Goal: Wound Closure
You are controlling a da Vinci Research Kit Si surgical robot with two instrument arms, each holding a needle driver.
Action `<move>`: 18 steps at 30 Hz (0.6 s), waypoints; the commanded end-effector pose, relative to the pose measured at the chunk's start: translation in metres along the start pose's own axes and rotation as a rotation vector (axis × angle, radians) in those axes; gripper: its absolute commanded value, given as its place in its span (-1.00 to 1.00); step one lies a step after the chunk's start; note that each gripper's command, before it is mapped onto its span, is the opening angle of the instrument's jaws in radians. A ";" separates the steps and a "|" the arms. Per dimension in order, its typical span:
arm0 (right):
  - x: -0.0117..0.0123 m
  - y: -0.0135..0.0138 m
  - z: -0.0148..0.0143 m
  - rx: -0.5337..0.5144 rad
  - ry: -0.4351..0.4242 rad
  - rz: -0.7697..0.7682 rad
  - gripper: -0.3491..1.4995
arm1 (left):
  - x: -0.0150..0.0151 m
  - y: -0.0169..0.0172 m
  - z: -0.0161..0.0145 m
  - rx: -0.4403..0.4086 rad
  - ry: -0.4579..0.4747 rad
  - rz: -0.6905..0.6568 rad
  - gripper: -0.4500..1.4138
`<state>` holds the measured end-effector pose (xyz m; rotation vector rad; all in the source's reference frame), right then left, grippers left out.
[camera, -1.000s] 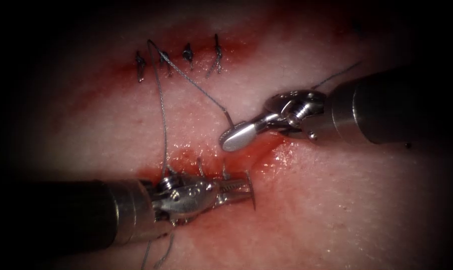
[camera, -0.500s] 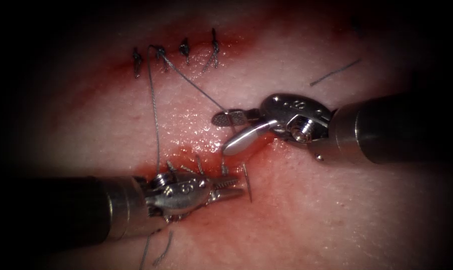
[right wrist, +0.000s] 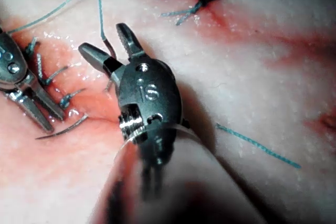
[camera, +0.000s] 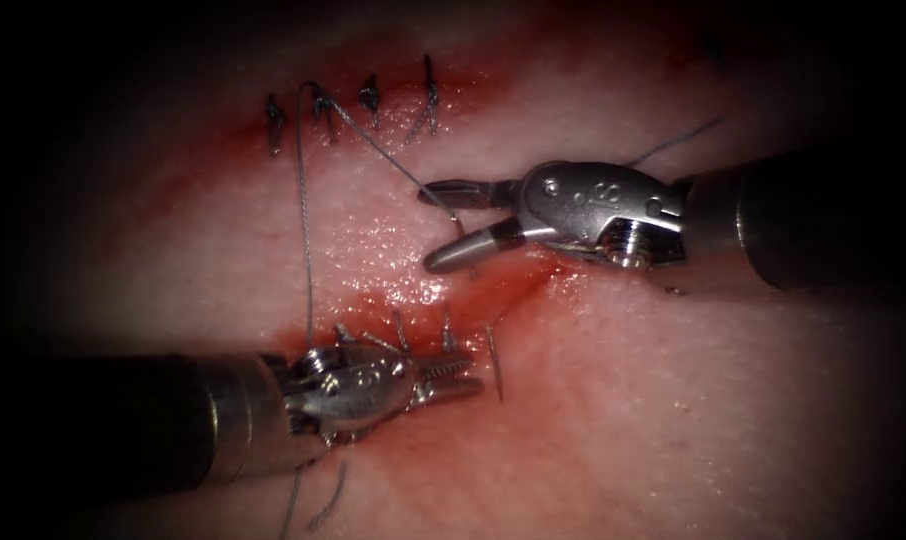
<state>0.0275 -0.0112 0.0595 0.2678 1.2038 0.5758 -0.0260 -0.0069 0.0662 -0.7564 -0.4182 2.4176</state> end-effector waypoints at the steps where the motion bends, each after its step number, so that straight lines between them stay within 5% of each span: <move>1: -0.0005 -0.0005 0.0004 -0.010 -0.008 0.024 -1.00 | -0.0002 0.0005 0.0008 -0.002 -0.001 0.000 -0.32; 10: -0.0027 -0.0037 -0.0004 0.201 -0.045 0.441 -1.00 | 0.0000 0.0006 0.0005 -0.002 -0.001 -0.003 -0.32; 18: -0.0030 -0.0048 -0.0009 0.207 -0.113 0.513 -1.00 | 0.0006 0.0011 0.0000 0.009 0.001 0.015 -0.33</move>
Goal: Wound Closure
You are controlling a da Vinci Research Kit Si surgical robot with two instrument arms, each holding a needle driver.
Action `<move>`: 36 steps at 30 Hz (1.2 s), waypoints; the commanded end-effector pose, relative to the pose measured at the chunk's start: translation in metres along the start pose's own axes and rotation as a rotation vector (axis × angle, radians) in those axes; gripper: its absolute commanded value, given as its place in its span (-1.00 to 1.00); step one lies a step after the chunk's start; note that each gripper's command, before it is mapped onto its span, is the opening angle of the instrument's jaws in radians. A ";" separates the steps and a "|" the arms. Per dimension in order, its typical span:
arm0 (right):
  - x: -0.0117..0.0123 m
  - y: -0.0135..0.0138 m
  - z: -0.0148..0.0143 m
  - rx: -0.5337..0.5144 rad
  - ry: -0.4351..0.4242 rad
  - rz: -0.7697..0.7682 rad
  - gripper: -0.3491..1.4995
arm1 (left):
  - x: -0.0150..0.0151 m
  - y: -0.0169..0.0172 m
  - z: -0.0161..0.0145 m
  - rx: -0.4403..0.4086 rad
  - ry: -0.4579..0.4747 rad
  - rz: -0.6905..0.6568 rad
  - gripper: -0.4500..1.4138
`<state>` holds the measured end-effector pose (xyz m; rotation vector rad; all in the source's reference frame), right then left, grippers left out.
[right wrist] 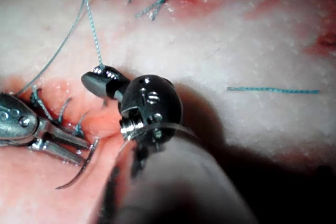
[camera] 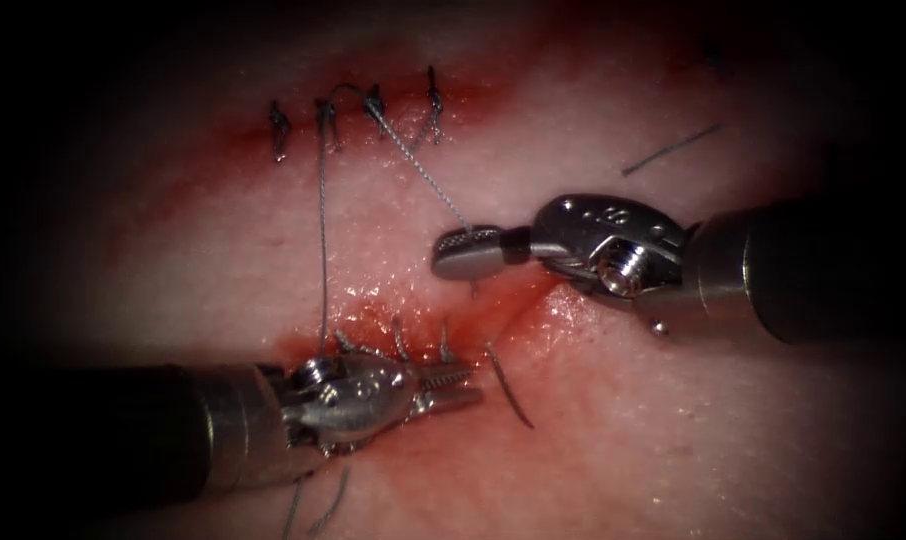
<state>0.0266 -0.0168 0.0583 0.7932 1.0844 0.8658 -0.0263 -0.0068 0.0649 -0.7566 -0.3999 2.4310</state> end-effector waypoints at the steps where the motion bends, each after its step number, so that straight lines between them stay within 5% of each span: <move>1: -0.0002 0.0009 0.0009 -0.005 0.003 -0.002 -0.76 | 0.0000 0.0007 0.0007 0.000 0.004 0.021 -0.33; 2: 0.0000 0.0012 0.0008 -0.009 0.005 -0.003 -0.29 | 0.0001 0.0009 0.0006 0.001 0.007 0.042 -0.33; 3: 0.0003 0.0021 0.0007 -0.027 0.018 -0.021 0.60 | 0.0006 0.0014 0.0004 0.004 0.025 0.085 -0.35; 5: 0.0007 0.0028 0.0003 -0.047 0.051 -0.033 0.78 | 0.0013 0.0019 0.0001 0.014 0.051 0.142 -0.33; 10: 0.0012 0.0054 -0.0037 -0.104 0.083 -0.099 0.82 | 0.0032 0.0030 -0.0004 0.057 0.097 0.353 -0.28; 19: 0.0017 0.0072 -0.0105 -0.223 0.148 -0.353 0.87 | 0.0052 0.0020 0.0007 0.127 0.144 0.443 0.55; 22: 0.0015 0.0073 -0.0111 -0.235 0.148 -0.367 0.87 | 0.0057 0.0016 0.0007 0.143 0.163 0.444 0.48; 26: 0.0013 0.0072 -0.0109 -0.215 0.155 -0.367 0.78 | 0.0065 0.0015 0.0018 0.160 0.157 0.440 0.08; 36: 0.0012 0.0071 -0.0108 -0.212 0.158 -0.369 0.65 | 0.0075 0.0017 0.0031 0.171 0.193 0.450 0.03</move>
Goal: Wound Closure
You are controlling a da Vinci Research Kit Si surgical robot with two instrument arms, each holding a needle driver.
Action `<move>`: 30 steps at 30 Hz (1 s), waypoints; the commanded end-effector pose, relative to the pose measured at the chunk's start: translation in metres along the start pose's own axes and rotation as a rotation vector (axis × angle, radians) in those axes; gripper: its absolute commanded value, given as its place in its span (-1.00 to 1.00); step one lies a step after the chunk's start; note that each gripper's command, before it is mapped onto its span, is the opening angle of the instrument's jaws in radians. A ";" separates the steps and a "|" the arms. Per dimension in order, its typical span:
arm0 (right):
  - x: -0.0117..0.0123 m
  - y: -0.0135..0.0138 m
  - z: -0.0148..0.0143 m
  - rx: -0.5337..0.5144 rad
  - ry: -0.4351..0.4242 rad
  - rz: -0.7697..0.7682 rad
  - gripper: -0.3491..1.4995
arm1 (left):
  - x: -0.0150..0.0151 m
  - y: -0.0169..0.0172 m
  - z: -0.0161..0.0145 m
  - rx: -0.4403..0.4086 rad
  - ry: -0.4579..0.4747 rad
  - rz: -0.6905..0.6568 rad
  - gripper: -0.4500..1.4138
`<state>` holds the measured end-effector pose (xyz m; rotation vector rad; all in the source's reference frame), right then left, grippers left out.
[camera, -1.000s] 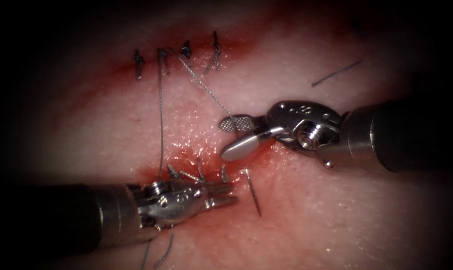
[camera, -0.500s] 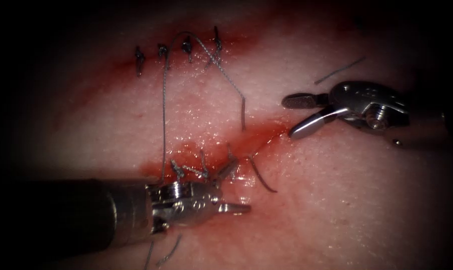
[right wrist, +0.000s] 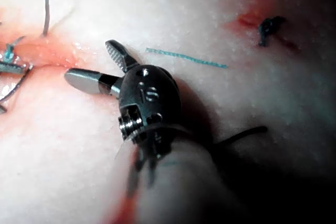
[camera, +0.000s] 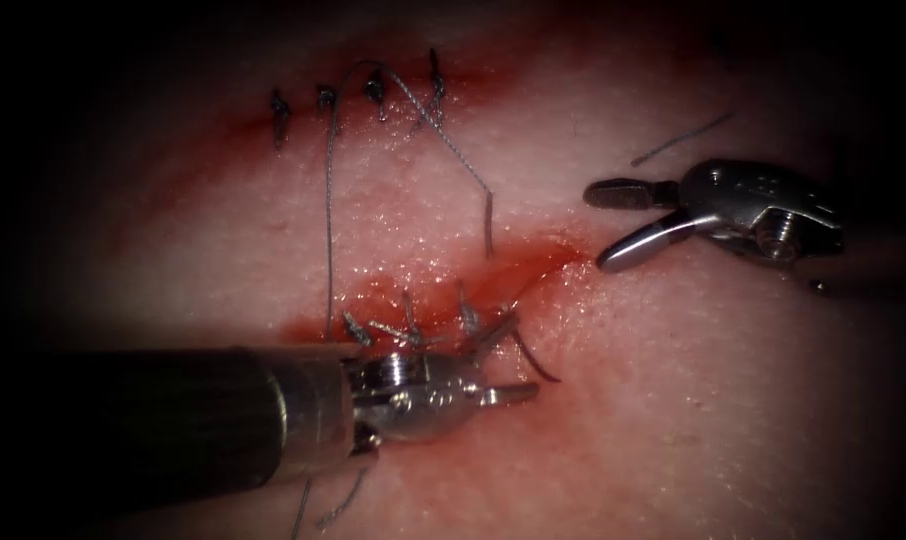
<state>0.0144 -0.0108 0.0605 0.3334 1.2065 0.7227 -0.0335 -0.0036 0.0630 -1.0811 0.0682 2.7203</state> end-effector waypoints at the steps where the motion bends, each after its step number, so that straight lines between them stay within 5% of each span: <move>1: -0.0007 -0.0003 0.0010 0.002 0.001 0.000 0.65 | 0.0001 0.0005 0.0006 -0.005 0.005 0.005 0.03; 16: -0.0012 -0.0007 0.0014 -0.003 0.009 -0.003 0.49 | 0.0008 0.0006 0.0022 0.009 0.011 0.055 -0.28; 20: -0.0013 -0.0009 0.0013 -0.002 0.012 -0.003 0.35 | 0.0009 0.0005 0.0021 0.006 0.018 0.060 -0.53; 22: -0.0013 -0.0009 0.0013 -0.002 0.012 -0.003 0.31 | 0.0008 0.0006 0.0021 0.003 0.020 0.061 -1.00; 26: -0.0013 -0.0010 0.0012 -0.002 0.012 -0.003 0.20 | 0.0012 0.0008 0.0015 0.006 0.047 0.056 -1.00; 30: -0.0014 -0.0010 0.0010 0.001 -0.009 -0.047 -0.02 | 0.0022 0.0007 0.0004 -0.100 0.140 -0.165 -1.00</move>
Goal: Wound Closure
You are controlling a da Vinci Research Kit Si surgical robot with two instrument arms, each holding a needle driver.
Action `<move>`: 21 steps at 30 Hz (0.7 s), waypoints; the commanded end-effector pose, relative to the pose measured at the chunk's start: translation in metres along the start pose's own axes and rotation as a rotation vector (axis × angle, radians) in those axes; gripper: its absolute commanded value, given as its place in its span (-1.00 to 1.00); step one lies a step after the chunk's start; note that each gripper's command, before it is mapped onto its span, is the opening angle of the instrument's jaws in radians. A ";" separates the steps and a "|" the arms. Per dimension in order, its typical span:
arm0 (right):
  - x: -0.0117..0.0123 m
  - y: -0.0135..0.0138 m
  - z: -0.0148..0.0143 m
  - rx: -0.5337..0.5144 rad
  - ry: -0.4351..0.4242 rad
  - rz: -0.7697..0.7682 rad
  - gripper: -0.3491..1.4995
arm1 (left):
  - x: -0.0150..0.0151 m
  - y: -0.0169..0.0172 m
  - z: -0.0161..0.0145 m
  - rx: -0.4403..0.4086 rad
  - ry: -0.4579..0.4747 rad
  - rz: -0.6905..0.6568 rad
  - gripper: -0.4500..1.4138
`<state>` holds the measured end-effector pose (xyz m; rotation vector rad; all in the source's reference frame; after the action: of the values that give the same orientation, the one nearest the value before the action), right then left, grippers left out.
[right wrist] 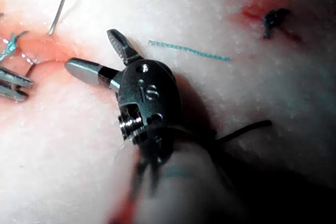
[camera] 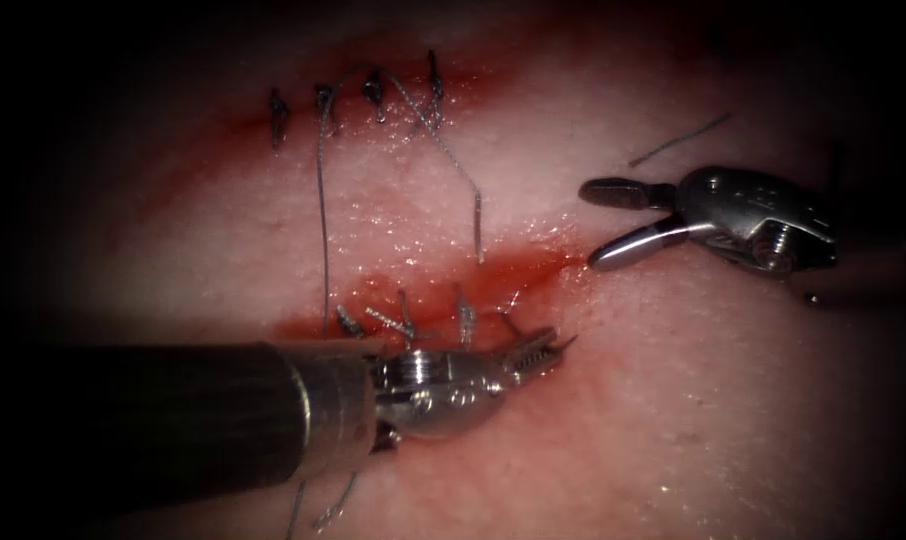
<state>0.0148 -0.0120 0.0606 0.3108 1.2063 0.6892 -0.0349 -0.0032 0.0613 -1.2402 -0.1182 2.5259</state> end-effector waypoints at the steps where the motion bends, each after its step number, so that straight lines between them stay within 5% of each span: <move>1: -0.0005 -0.0001 0.0007 0.001 -0.017 -0.010 -0.02 | 0.0001 0.0006 0.0006 -0.034 0.023 -0.056 -1.00; 5: -0.0005 -0.0002 0.0011 0.047 -0.081 -0.086 0.09 | 0.0019 0.0004 -0.0005 -0.165 0.105 -0.360 -1.00; 9: -0.0006 -0.0007 0.0018 0.070 -0.100 -0.094 0.11 | 0.0029 0.0004 -0.0013 -0.250 0.148 -0.527 -1.00; 15: -0.0015 -0.0016 0.0024 0.096 -0.097 -0.109 -0.35 | 0.0042 -0.0004 -0.0026 -0.363 0.229 -0.757 -1.00; 21: -0.0020 -0.0019 0.0026 0.114 -0.098 -0.079 -0.56 | 0.0048 -0.0013 -0.0045 -0.515 0.384 -1.018 -1.00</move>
<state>0.0167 -0.0138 0.0614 0.3865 1.1593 0.5343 -0.0331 0.0000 0.0543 -1.3454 -1.0699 1.3403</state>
